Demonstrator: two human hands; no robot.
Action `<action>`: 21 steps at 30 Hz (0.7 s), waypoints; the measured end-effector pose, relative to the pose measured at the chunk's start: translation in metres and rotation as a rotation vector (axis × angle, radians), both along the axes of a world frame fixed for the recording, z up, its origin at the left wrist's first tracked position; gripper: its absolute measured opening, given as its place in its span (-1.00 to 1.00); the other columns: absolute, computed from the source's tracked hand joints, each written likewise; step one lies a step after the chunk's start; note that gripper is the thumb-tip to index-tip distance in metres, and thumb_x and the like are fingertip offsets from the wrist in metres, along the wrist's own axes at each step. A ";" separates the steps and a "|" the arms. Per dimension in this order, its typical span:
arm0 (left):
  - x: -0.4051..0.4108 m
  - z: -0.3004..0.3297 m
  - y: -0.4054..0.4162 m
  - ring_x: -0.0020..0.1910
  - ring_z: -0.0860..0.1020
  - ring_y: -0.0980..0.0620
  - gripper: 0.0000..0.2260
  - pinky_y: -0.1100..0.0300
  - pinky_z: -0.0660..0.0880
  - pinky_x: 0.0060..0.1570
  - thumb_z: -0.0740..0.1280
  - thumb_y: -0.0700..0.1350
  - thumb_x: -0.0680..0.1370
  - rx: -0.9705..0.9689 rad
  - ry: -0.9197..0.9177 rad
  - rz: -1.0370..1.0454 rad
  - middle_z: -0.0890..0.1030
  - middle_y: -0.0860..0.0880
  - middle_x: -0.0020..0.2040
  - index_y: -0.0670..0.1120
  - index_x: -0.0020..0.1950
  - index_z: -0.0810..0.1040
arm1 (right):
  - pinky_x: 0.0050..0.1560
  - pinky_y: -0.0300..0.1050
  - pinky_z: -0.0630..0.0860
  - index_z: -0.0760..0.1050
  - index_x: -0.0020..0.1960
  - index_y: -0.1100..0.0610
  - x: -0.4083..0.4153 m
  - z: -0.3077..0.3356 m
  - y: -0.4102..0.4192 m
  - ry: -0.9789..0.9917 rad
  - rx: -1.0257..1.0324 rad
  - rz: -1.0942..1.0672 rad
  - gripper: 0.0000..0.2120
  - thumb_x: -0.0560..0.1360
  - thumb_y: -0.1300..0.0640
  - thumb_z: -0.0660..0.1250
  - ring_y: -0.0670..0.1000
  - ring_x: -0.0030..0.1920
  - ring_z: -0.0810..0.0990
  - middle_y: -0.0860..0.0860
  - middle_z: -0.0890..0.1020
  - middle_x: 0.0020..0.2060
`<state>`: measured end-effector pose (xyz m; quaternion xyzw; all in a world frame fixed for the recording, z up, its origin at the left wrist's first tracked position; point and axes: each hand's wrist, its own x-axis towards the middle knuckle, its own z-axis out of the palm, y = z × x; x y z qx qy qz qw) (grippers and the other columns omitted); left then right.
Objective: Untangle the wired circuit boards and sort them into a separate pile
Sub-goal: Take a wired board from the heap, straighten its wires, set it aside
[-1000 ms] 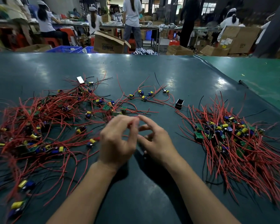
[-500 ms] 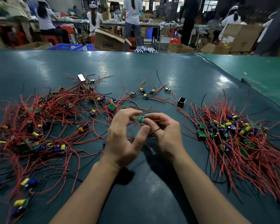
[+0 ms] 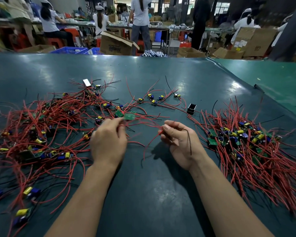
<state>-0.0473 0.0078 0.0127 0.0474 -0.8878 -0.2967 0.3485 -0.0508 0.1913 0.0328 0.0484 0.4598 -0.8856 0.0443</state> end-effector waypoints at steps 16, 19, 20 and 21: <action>0.011 -0.007 0.051 -0.33 0.47 0.17 -0.78 0.24 0.47 -0.24 0.45 -0.06 0.51 0.096 -0.023 -0.642 0.63 0.01 -0.17 -0.12 0.10 0.66 | -0.46 -0.30 0.52 0.55 -0.05 0.12 0.002 0.004 0.003 0.032 -0.035 -0.112 -0.91 0.49 0.28 0.38 -0.03 -0.29 0.69 0.06 0.73 -0.17; 0.005 -0.006 0.047 -0.38 0.47 0.17 -0.70 0.30 0.41 -0.33 0.41 0.03 0.50 0.443 -0.020 -0.610 0.65 0.06 -0.08 -0.08 0.17 0.63 | -0.43 -0.29 0.50 0.59 -0.13 0.11 0.004 -0.001 -0.005 0.105 0.254 -0.108 -0.91 0.47 0.28 0.43 -0.06 -0.28 0.67 0.04 0.72 -0.26; 0.005 -0.005 0.046 -0.33 0.51 0.18 -0.78 0.28 0.43 -0.29 0.40 0.00 0.53 0.467 0.001 -0.599 0.66 0.11 -0.11 -0.05 0.12 0.65 | -0.41 -0.28 0.50 0.61 -0.14 0.11 0.005 -0.004 -0.008 0.132 0.317 -0.103 -0.91 0.47 0.28 0.44 -0.06 -0.28 0.66 0.04 0.71 -0.27; 0.005 -0.004 0.045 -0.29 0.53 0.21 -0.86 0.32 0.44 -0.25 0.38 -0.04 0.56 0.479 0.009 -0.591 0.65 0.16 -0.16 -0.01 0.07 0.66 | -0.41 -0.27 0.51 0.63 -0.13 0.12 0.005 -0.004 -0.010 0.154 0.341 -0.094 -0.91 0.47 0.29 0.44 -0.06 -0.28 0.65 0.04 0.70 -0.28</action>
